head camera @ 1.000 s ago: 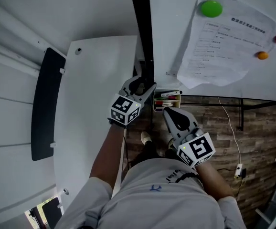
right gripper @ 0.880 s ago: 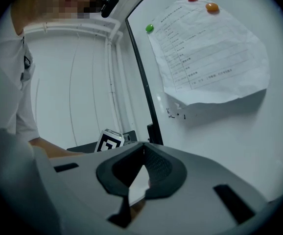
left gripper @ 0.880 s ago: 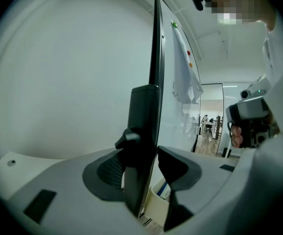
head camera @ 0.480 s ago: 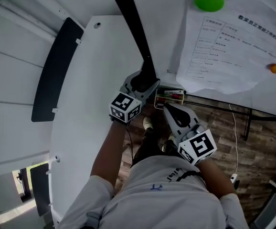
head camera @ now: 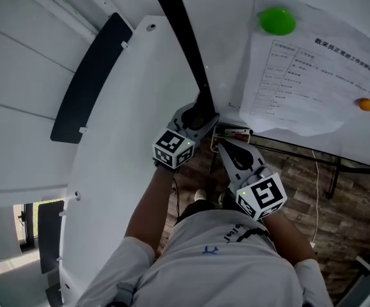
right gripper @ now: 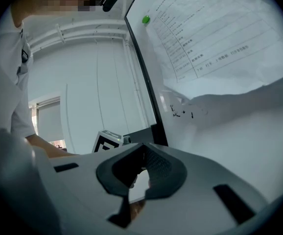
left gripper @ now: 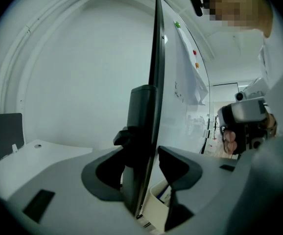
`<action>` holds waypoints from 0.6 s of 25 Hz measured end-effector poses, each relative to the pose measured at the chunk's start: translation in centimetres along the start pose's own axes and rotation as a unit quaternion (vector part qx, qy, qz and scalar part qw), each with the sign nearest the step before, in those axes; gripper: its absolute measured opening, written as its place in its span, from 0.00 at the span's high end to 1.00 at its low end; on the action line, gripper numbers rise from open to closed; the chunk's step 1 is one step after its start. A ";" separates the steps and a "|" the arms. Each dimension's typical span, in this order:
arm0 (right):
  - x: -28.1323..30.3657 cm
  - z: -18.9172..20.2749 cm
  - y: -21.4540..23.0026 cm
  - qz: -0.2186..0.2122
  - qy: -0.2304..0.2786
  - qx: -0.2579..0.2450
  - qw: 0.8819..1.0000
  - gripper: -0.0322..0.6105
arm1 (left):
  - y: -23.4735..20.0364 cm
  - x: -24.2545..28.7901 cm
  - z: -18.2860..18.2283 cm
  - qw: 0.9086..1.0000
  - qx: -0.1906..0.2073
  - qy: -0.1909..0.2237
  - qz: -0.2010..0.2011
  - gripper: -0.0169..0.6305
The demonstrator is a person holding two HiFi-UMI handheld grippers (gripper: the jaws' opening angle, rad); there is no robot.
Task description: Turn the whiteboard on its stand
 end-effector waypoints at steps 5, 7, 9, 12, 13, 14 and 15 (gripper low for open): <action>1.0 0.1 0.1 0.027 0.003 0.005 1.000 0.93 | -0.2 0.0 -0.2 1.000 0.007 0.006 0.021 0.64; 1.8 -0.1 -0.4 0.041 0.004 -0.003 0.999 0.93 | -0.3 0.1 -0.3 1.000 0.011 0.008 0.029 0.64; 2.3 -0.2 -0.9 0.059 0.006 -0.008 0.998 0.93 | -0.4 0.0 -0.2 0.999 0.012 0.012 0.034 0.64; 2.9 -0.2 -1.5 0.097 0.010 0.001 0.995 0.93 | -0.5 0.0 -0.1 0.999 0.015 0.012 0.048 0.65; 3.1 -0.1 -1.6 0.114 0.012 0.005 0.993 0.93 | -0.6 0.2 -0.2 0.998 0.017 0.012 0.057 0.65; 3.3 0.0 -1.5 0.134 0.016 0.008 0.991 0.93 | -0.8 0.6 -0.3 0.997 0.020 0.013 0.068 0.66; 3.5 0.0 -1.3 0.157 0.021 0.011 0.987 0.93 | -1.0 1.1 -0.4 0.996 0.025 0.015 0.081 0.66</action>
Point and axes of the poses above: the fingertips, and each gripper's own axes: x forward along the fingers, y to its right, z out of its underside, the point moved 1 cm from there along -x, backward along the fingers, and after that the axes turned 7 degrees about -y, right-handed, at the moved point
